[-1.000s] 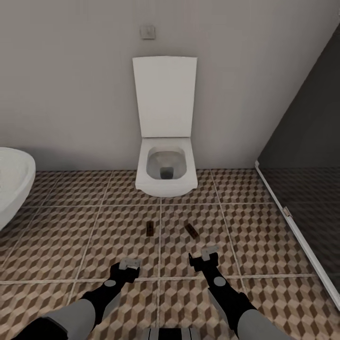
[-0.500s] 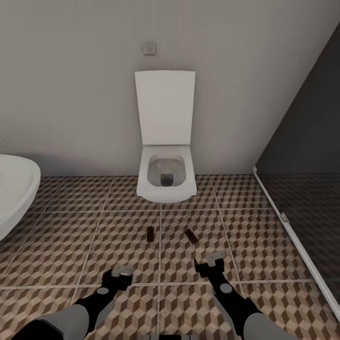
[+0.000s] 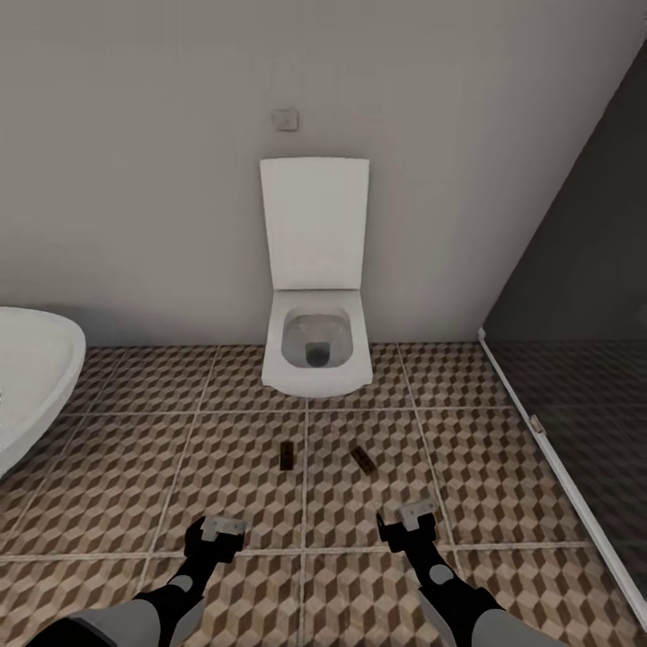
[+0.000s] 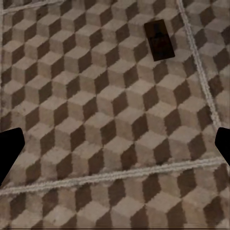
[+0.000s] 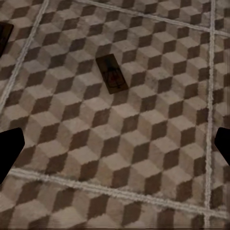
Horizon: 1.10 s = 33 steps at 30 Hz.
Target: Take the four mousetraps from the cabinet in the bathroom and place them on the bathroom floor. Make sure all four end up on the same floor surface, and ensure that at least two of them are either under or directly next to the same bathroom sink.
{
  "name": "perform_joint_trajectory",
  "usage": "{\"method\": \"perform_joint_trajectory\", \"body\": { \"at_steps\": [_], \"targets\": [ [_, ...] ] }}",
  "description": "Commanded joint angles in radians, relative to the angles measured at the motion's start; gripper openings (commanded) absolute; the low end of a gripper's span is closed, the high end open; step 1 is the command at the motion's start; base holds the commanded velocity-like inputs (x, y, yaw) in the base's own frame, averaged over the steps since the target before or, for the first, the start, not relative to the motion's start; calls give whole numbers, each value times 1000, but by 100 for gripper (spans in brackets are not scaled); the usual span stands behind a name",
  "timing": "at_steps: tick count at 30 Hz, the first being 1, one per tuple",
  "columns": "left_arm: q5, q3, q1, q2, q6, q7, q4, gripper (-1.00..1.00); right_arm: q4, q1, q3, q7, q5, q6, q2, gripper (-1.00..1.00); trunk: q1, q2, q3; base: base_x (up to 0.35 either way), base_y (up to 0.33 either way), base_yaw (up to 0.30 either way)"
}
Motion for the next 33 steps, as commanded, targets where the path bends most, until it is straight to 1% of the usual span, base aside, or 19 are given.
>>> {"method": "perform_joint_trajectory", "body": {
  "at_steps": [1,10,15,27,33],
  "targets": [
    [6,-9,3,-1,-9,3,5,100,10,-1,5,-10,8,-7,-1,100,-4,7,4,0,0,0],
    [6,-9,59,0,-22,3,7,100,83,-1,5,-10,8,-64,-5,100,-39,70,47,0,0,0],
    [6,-9,87,1,-25,3,7,100,104,2,5,-10,8,-88,-8,100,-58,105,71,0,0,0],
    [6,-9,132,1,-28,3,7,100,127,9,5,-10,4,-153,-46,100,-104,189,128,0,0,0],
    [8,-8,154,10,-61,3,8,100,154,13,4,-10,3,-189,-54,100,-127,231,157,0,0,0]
  ]
}}
